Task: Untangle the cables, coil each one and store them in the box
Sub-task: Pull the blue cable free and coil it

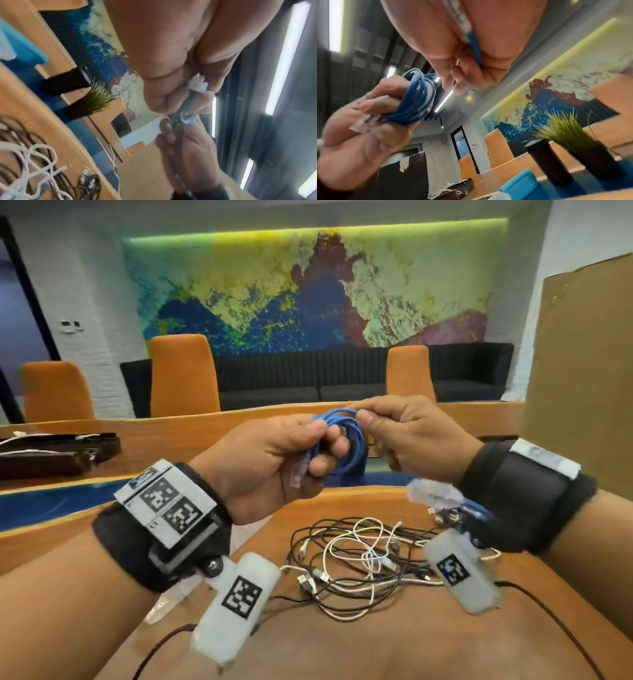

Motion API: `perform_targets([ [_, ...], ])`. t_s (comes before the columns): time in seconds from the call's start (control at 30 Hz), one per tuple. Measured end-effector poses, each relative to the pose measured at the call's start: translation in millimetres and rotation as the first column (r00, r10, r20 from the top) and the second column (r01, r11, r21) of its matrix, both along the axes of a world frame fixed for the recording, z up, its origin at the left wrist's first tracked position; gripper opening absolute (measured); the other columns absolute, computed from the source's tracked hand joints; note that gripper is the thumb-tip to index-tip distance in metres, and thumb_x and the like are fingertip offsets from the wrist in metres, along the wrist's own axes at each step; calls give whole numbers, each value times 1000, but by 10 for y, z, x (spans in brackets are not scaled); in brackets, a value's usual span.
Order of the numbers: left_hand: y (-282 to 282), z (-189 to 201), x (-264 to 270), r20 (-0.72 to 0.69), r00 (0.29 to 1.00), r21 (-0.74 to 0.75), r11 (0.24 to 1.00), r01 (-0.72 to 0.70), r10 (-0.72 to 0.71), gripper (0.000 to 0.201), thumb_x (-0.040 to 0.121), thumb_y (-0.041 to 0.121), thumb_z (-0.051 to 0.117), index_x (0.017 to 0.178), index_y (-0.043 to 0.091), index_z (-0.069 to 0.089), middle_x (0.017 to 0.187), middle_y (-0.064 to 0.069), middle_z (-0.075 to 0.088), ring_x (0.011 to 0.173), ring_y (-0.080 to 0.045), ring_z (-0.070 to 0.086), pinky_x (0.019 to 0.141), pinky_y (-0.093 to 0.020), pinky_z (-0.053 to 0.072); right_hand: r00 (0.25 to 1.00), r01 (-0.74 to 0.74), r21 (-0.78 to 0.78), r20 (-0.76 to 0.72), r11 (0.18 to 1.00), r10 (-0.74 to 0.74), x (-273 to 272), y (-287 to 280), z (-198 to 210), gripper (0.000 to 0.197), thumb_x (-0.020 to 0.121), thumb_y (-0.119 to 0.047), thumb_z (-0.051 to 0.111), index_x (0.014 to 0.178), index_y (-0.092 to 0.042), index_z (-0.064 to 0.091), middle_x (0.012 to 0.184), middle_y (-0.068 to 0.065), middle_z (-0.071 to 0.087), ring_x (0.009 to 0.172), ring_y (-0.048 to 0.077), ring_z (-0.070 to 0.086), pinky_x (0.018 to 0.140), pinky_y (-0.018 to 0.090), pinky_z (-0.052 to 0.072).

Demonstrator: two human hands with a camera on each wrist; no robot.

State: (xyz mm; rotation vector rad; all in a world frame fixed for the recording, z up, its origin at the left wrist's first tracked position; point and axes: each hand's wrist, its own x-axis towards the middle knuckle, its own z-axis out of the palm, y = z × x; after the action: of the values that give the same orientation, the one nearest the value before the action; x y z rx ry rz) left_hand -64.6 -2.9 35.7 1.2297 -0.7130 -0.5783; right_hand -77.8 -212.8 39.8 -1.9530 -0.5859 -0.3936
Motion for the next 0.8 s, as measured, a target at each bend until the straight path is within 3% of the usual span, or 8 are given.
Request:
perform_targets([
  [0.13,-42,-17,144,-131,987,-151,986,69,-89,20,98,22,40,93,12,57,88,-2,56,60,-6,47,56,-18,34,969,-164,204,-148,965,196,26,50,-75,50,95,-48,48,119,-8,63,64,14,46,46,11,34,38,20,22],
  [0.23,-62,-83,273,-144,985,-172,983,65,-91,18,96,24,43,93,12,57,84,-1,56,59,-5,48,56,-18,35,945,-266,214,-133,940,298,88,84,-125,32,85,-40,61,109,-21,68,63,14,36,48,21,18,43,30,12],
  [0.33,-61,-159,401,-164,985,-161,986,34,-60,20,94,23,47,89,11,62,82,-3,59,60,-7,51,55,-19,38,938,-254,282,-161,925,307,226,73,-231,29,83,-29,65,108,-14,67,52,-5,47,42,8,26,41,25,15],
  [0.47,-136,-227,511,5,977,42,976,-212,212,19,96,21,47,88,11,61,81,-6,62,66,-12,57,62,-26,41,933,-172,324,-248,930,259,439,72,-362,18,87,-19,61,102,-10,61,53,-4,47,38,6,30,37,21,18],
  [0.53,-168,-301,579,247,909,181,905,-384,336,24,103,20,43,91,13,62,85,-5,64,74,-12,57,66,-26,39,967,-101,269,-199,958,158,539,77,-426,8,94,-10,57,100,-5,59,53,-7,52,38,3,39,36,18,29],
  [0.6,-211,-395,640,382,834,210,842,-498,398,25,105,23,45,91,16,64,88,-2,66,80,-9,58,72,-22,43,998,27,113,-56,993,-20,647,86,-497,9,96,-11,58,99,-3,61,64,-9,63,52,4,57,50,17,45],
  [0.7,-332,-524,680,408,758,146,783,-605,509,28,106,20,42,92,8,63,80,0,65,69,2,58,65,-12,45,977,213,-24,38,977,-212,777,134,-632,11,97,-19,57,100,-14,66,87,3,69,82,20,65,77,43,54],
  [0.8,-453,-694,802,558,558,54,644,-763,614,28,106,21,41,96,7,63,76,2,63,71,-10,57,75,-37,49,949,310,-66,89,949,-303,883,202,-761,16,99,-25,53,91,-18,65,81,2,66,77,22,60,72,48,52],
])
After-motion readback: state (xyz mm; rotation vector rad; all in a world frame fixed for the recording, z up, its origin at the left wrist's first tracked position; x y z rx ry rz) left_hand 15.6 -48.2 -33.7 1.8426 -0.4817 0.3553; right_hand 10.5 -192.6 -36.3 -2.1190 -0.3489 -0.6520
